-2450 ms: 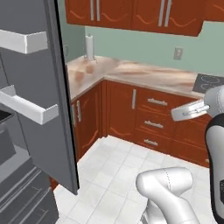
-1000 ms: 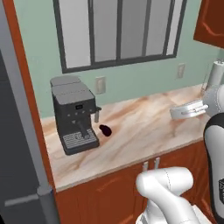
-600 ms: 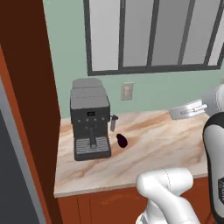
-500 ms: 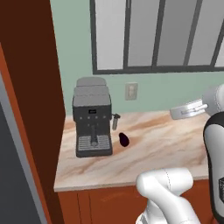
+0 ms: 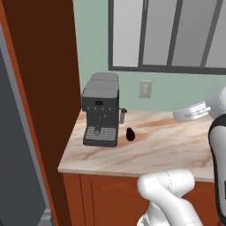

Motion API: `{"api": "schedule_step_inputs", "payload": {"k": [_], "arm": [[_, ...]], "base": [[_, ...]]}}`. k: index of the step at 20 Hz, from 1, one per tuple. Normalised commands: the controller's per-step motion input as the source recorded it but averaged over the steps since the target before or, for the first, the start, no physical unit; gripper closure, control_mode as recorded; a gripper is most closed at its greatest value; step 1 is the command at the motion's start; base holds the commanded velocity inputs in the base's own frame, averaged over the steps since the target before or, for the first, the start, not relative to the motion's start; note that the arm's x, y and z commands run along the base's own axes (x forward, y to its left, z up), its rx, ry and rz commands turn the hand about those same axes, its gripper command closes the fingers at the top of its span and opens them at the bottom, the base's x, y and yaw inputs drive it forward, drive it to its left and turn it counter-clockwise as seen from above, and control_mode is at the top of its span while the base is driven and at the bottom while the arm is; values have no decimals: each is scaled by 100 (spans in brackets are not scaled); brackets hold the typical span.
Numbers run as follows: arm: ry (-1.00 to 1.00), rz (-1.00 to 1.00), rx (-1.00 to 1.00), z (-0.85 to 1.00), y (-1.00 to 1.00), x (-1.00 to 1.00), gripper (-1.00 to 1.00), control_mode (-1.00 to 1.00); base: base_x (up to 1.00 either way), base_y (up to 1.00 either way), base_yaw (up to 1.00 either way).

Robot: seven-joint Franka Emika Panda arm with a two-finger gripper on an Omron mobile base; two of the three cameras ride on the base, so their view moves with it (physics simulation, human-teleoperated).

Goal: Place the beer on the top shelf of the fridge to keep it out of children's reach, and place the mushroom and eggplant on lower shelves for easy access.

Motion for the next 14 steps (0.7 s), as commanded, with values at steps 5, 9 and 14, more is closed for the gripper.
{"api": "schedule_step_inputs", "payload": {"k": [5,9,14], "arm": [[3,0,-1,-48,-1,29,-100,-100],[8,-8,-5,-42,0,34,-100,-100],[11,-12,-6,-43,0,32,-100,-100]], "base": [[0,0,0],[0,0,0],[0,0,0]]}}
